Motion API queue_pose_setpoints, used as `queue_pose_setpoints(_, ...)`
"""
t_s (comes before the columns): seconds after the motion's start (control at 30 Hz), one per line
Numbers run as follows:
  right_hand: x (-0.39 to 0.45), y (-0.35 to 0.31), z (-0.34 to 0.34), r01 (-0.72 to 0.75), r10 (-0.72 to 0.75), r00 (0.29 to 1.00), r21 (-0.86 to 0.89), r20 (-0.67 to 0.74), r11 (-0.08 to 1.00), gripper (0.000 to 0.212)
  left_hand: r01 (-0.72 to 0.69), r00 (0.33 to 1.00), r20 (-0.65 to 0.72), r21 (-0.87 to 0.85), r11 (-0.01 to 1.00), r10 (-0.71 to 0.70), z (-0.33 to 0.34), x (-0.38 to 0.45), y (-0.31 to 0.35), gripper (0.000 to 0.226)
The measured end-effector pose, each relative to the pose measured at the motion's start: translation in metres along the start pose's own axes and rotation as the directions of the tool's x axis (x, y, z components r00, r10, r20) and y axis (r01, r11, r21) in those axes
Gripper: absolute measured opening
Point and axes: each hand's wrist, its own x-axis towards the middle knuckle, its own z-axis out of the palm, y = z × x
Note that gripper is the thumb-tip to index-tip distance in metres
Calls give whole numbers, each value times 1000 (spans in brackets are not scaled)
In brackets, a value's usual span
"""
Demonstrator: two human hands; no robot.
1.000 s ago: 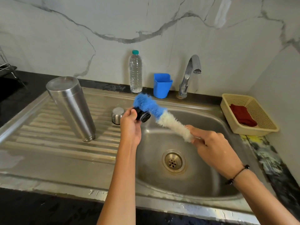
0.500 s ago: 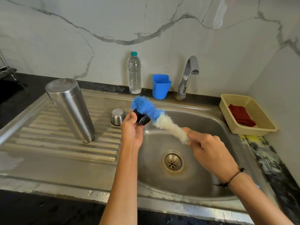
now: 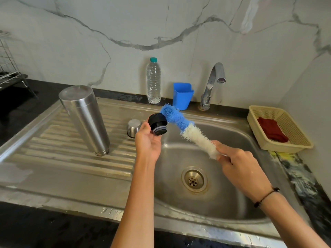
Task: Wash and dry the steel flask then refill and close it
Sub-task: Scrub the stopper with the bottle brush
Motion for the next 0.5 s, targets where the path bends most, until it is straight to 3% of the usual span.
queue_pose_setpoints(0.2,0,-2,5,6,-5,1000,15,-11,1000,49,99,994,-73,171,980,-87,-7,6,-6,31)
queue_pose_setpoints(0.5,-4,-11,10,-56,55,998,-18,-43,998,51,100,994,17,138,985,-104,-4,3,-2,28)
